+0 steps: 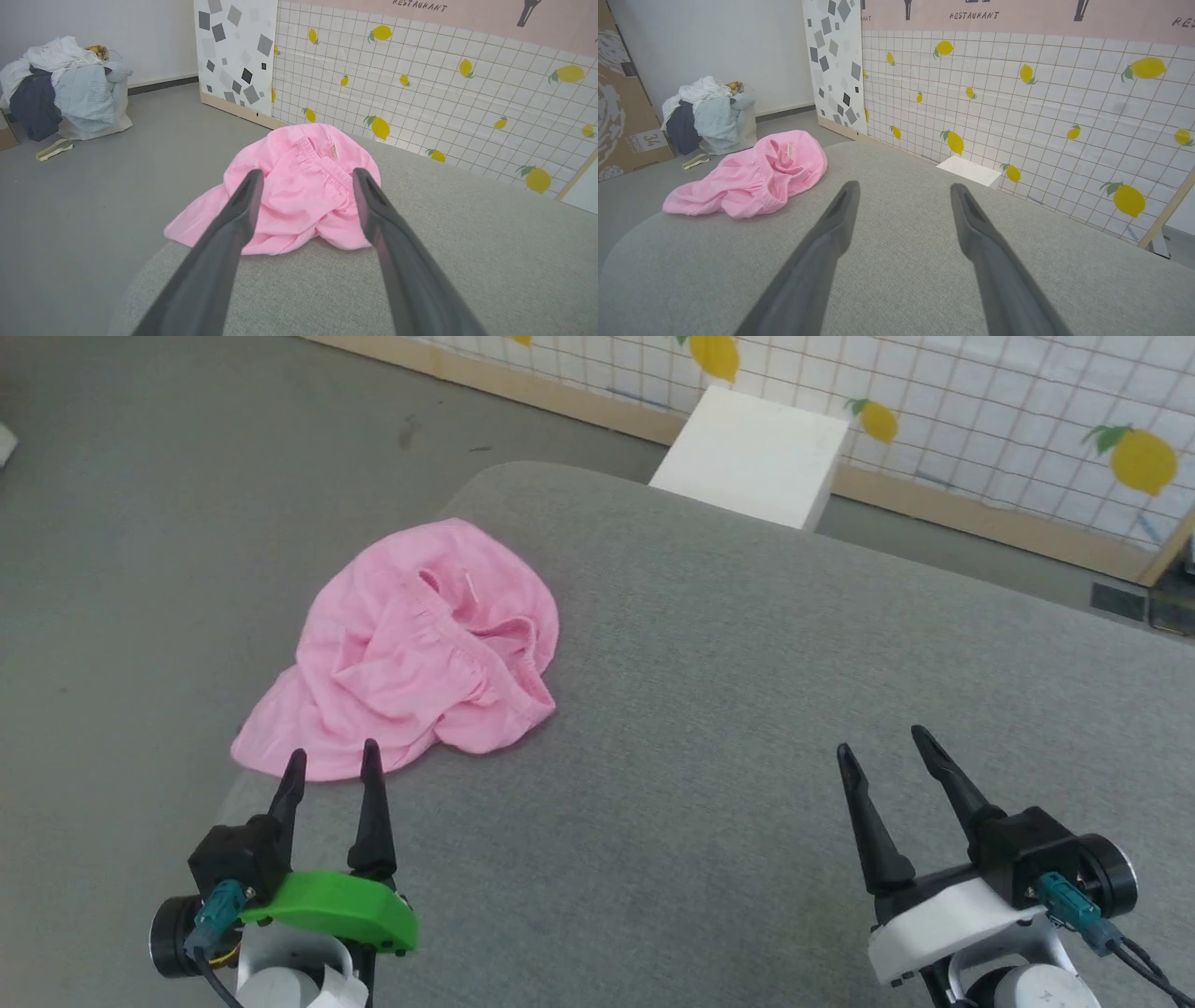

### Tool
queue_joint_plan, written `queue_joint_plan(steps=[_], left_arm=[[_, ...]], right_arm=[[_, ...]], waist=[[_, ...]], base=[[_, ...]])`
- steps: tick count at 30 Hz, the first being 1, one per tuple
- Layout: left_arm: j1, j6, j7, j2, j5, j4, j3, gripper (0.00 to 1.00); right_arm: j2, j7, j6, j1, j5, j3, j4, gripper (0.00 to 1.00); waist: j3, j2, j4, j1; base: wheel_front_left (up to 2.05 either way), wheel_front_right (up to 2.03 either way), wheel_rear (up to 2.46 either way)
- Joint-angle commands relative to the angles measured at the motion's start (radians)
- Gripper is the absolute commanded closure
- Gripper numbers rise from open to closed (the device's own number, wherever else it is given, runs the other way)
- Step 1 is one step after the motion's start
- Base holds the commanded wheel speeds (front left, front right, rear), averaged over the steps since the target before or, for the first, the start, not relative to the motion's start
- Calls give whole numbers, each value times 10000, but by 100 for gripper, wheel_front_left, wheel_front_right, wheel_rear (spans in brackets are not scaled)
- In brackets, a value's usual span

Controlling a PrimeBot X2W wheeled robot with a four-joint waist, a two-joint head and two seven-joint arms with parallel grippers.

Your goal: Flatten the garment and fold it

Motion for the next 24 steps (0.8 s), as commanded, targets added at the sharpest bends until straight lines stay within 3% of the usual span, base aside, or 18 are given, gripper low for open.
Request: queue_joint_plan(steps=[1, 24], left_arm=[[-62, -40, -104, -32, -67, 43, 24, 0], [-706, -167, -577, -40, -581, 344, 164, 0]], right_arm=[[17, -50, -13, -144, -33, 62, -55, 0], [23, -157, -16, -388, -141, 545, -73, 0]], waist=[[59, 50, 221, 0], [414, 62, 981, 0]], base=[[0, 0, 0], [0, 0, 0]])
